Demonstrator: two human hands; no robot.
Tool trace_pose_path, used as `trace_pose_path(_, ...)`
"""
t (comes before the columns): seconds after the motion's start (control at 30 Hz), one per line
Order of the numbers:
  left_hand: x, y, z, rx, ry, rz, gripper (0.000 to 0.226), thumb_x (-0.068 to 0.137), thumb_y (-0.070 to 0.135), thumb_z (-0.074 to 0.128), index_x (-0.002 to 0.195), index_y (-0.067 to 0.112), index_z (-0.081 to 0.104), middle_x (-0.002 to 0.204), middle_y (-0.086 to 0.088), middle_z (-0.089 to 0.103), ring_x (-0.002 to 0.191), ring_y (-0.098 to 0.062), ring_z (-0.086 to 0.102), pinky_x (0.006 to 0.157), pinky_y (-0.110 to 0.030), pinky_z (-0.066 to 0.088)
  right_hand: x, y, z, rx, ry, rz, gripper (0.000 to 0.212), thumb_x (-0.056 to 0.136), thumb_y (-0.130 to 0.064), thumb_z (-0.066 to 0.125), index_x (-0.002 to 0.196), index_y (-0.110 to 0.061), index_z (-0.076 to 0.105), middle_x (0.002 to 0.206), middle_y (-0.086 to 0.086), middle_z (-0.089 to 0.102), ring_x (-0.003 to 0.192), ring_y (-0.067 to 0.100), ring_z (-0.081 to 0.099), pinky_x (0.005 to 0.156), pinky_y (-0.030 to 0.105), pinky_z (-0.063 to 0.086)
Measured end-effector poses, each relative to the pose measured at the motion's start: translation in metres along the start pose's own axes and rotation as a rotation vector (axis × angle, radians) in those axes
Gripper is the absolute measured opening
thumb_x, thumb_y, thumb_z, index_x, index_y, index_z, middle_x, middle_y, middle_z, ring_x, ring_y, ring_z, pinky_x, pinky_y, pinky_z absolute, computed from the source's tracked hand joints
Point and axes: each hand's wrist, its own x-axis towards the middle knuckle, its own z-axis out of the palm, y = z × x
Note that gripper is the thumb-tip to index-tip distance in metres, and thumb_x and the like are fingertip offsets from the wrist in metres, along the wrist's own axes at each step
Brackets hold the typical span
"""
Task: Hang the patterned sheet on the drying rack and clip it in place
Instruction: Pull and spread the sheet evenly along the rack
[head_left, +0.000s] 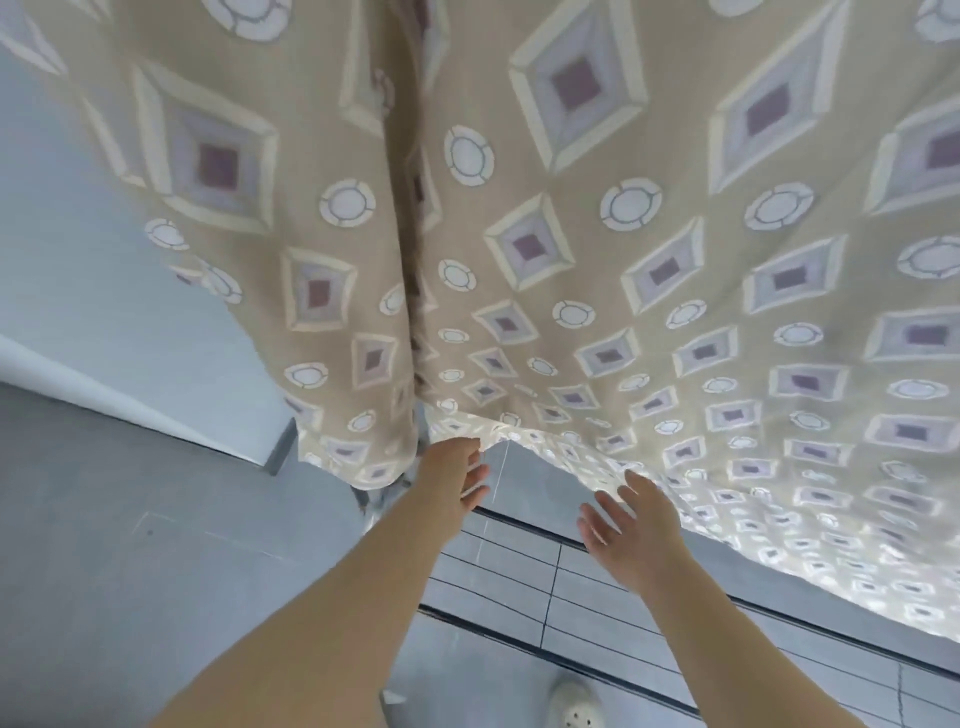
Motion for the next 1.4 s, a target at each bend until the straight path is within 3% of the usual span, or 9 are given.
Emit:
trace_pose_path(0.13,0.033,0.005,0.013,-0.067,0.026,0.030,0.034,0.084,0.032,0.066,0.115,0.022,0.055,0.111,0.002,0.049,0.105,-0.014,0.046,0.089,-0.029,0.039,0.031,-0.017,-0.002,0.142,0.022,-0.094,0.022,0.088,-0.031,0.061,0.107,-0.023,0.054,0.121,-0.002,0.050,0.117,0.026,0.049,0.096,0.037,0.041)
trace_pose_path(0.23,0.047,0.008,0.026,-0.301,-0.145,0.082,0.027,0.084,0.032,0.065,0.108,0.021,0.056,0.102,0.002,0.049,0.106,-0.013,0.049,0.097,-0.030,0.037,0.050,-0.028,-0.009,0.307,-0.057,-0.141,0.004,0.090,-0.026,0.058,0.090,-0.024,0.061,0.104,-0.007,0.056,0.113,0.020,0.052,0.098,0.033,0.038)
trace_pose_path(0.3,0.051,0.010,0.033,-0.385,-0.246,0.115,0.013,0.089,0.031,0.060,0.098,0.020,0.059,0.094,0.004,0.057,0.103,-0.013,0.056,0.100,-0.031,0.038,0.057,-0.034,-0.014,0.368,-0.076,-0.185,0.010,0.092,-0.020,0.054,0.087,-0.024,0.062,0.091,-0.009,0.058,0.102,0.014,0.056,0.094,0.029,0.039)
trace_pose_path(0.37,0.058,0.010,0.037,-0.401,-0.244,0.154,0.005,0.090,0.024,0.061,0.088,0.020,0.061,0.082,0.006,0.063,0.089,-0.010,0.061,0.096,-0.030,0.044,0.063,-0.037,-0.020,0.389,-0.079,-0.211,0.012,0.092,-0.018,0.055,0.083,-0.023,0.061,0.077,-0.010,0.057,0.085,0.009,0.056,0.085,0.025,0.041)
trace_pose_path(0.47,0.067,0.005,0.039,-0.312,-0.217,0.232,0.006,0.091,0.018,0.059,0.086,0.021,0.061,0.083,0.007,0.065,0.081,-0.007,0.060,0.088,-0.024,0.047,0.072,-0.037,-0.031,0.321,-0.077,-0.248,0.013,0.093,-0.018,0.054,0.083,-0.024,0.060,0.056,-0.013,0.056,0.070,0.006,0.050,0.074,0.022,0.041)
trace_pose_path(0.67,0.087,0.001,0.031,-0.185,-0.130,0.366,0.012,0.091,0.011,0.058,0.083,0.019,0.059,0.085,0.004,0.062,0.085,-0.009,0.059,0.084,-0.023,0.048,0.082,-0.042,-0.040,0.103,0.020,-0.339,0.015,0.094,-0.015,0.054,0.084,-0.024,0.057,0.083,-0.010,0.056,0.077,0.005,0.049,0.087,0.025,0.038)
trace_pose_path(1.07,0.148,-0.037,0.025,-0.106,-0.041,0.379,0.004,0.089,0.010,0.062,0.087,0.012,0.060,0.088,0.001,0.066,0.077,-0.008,0.064,0.076,-0.018,0.054,0.140,-0.015,-0.073,-0.086,0.153,-0.307,0.013,0.091,-0.024,0.060,0.079,-0.024,0.055,0.084,-0.011,0.055,0.076,0.003,0.050,0.088,0.026,0.036)
trace_pose_path(1.2,0.170,-0.053,0.026,-0.080,-0.015,0.360,0.015,0.088,0.007,0.063,0.103,0.007,0.059,0.088,0.000,0.066,0.076,-0.009,0.065,0.070,-0.018,0.054,0.166,-0.011,-0.084,-0.087,0.178,-0.276,0.012,0.091,-0.024,0.060,0.081,-0.023,0.054,0.084,-0.010,0.055,0.076,0.004,0.050,0.088,0.025,0.036)
trace_pose_path(1.4,0.207,-0.062,0.036,-0.050,0.014,0.322,0.024,0.087,0.008,0.064,0.110,0.004,0.057,0.093,-0.002,0.066,0.078,-0.011,0.064,0.085,-0.026,0.049,0.206,-0.012,-0.087,-0.091,0.179,-0.272,0.008,0.091,-0.025,0.060,0.085,-0.023,0.055,0.085,-0.010,0.056,0.078,0.004,0.051,0.089,0.026,0.037)
